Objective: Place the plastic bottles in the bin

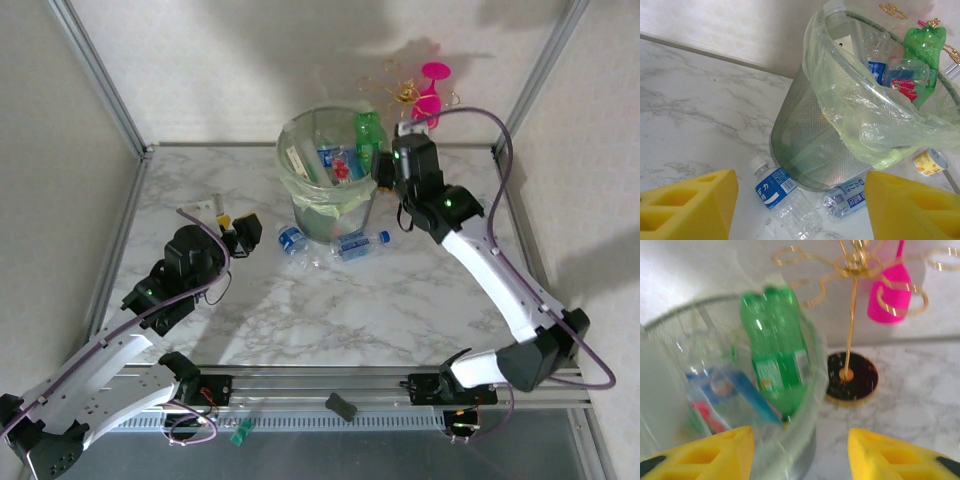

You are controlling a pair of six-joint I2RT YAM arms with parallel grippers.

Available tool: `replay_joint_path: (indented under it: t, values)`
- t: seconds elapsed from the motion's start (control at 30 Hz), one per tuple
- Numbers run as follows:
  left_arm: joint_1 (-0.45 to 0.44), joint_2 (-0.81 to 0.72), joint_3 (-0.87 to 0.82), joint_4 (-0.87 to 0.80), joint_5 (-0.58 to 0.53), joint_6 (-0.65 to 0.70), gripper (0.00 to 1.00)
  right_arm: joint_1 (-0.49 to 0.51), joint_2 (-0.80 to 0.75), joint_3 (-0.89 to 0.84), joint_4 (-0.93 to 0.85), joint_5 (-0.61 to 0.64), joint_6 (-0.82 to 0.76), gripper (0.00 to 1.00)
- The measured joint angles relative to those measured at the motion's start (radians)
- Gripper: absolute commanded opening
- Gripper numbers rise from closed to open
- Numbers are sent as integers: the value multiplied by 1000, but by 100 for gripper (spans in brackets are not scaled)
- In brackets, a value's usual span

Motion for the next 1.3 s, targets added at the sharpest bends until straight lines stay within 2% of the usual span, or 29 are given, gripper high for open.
replay_joint_path:
  t: [0.1, 0.23, 0.37, 0.47, 0.63, 0.77, 1.0, 1.3]
  values:
    - [0, 3, 0, 0, 0, 0, 67, -39, -117, -171, 24, -43, 83, 55]
    - [0, 18, 0, 1, 0, 0, 67, -138, -270, -388, 60, -126, 232, 60]
    - [0, 34, 0, 0, 0, 0, 67, -203, -331, -557, 139, -263, 375, 66]
    - [0, 40, 0, 0, 0, 0, 67, -223, -288, -642, 206, -378, 483, 68]
    - [0, 44, 0, 0, 0, 0, 67, -225, -179, -745, 364, -553, 666, 82]
    - [0, 44, 0, 0, 0, 0, 67, -225, -97, -772, 470, -639, 787, 83]
    - [0, 44, 0, 0, 0, 0, 67, -225, -5, -772, 594, -680, 906, 79]
    - [0, 44, 0, 0, 0, 0, 67, -237, 61, -772, 610, -636, 951, 74]
